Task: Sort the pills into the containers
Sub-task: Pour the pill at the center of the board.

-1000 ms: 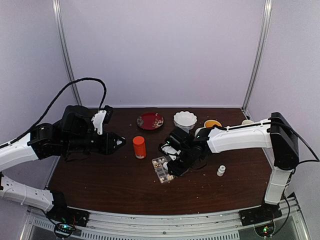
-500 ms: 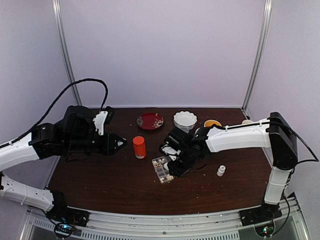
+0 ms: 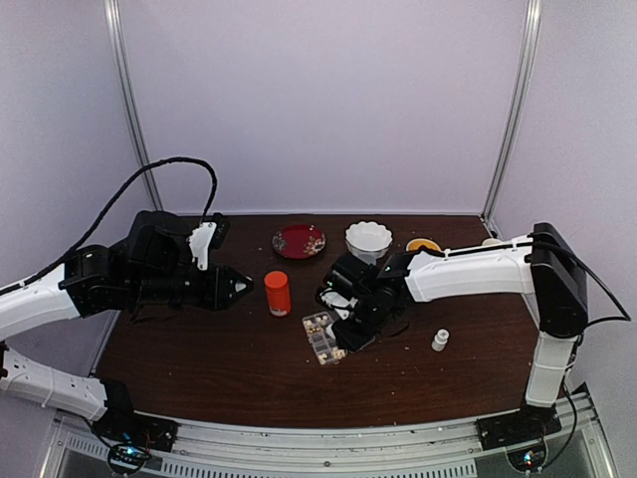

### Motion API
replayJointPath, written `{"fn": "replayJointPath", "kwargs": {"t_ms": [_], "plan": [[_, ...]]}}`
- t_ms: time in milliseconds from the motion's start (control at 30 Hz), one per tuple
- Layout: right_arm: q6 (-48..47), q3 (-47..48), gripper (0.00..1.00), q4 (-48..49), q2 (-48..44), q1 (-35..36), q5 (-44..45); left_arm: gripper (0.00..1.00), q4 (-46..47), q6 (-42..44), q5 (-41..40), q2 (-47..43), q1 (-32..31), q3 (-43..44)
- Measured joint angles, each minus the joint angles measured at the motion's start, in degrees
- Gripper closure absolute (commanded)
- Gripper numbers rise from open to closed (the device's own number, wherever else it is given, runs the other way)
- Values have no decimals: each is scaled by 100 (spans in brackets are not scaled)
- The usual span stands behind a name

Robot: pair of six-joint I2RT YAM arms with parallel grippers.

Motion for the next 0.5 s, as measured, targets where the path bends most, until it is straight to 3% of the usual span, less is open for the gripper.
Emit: {"fn": "replayJointPath", "kwargs": {"t_ms": [500], "plan": [[24, 210, 100, -258, 125, 20, 55, 100, 0, 22, 11, 59, 0, 0]]}}
